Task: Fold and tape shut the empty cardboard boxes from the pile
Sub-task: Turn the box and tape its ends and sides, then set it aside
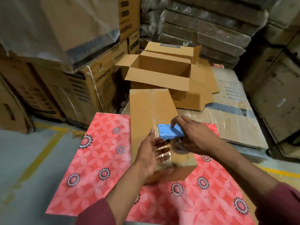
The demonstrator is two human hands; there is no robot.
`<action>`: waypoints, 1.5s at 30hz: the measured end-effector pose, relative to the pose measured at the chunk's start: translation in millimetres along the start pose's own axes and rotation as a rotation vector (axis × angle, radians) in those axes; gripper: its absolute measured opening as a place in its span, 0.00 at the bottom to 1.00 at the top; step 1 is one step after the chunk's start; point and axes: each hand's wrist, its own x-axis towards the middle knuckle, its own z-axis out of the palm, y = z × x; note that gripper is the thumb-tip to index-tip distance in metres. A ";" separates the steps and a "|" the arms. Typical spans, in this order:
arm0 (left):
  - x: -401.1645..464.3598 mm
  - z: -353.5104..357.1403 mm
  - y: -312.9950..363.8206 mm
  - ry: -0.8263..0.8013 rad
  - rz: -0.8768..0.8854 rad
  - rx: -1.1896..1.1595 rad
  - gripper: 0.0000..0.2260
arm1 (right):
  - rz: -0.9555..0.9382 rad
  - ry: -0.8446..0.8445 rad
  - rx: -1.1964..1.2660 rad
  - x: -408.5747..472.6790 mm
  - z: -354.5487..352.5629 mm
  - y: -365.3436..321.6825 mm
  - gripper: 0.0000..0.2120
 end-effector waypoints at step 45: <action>-20.0 -138.8 -62.6 0.634 0.202 0.098 0.06 | -0.150 -0.466 -0.027 1.2 47.7 -21.8 0.32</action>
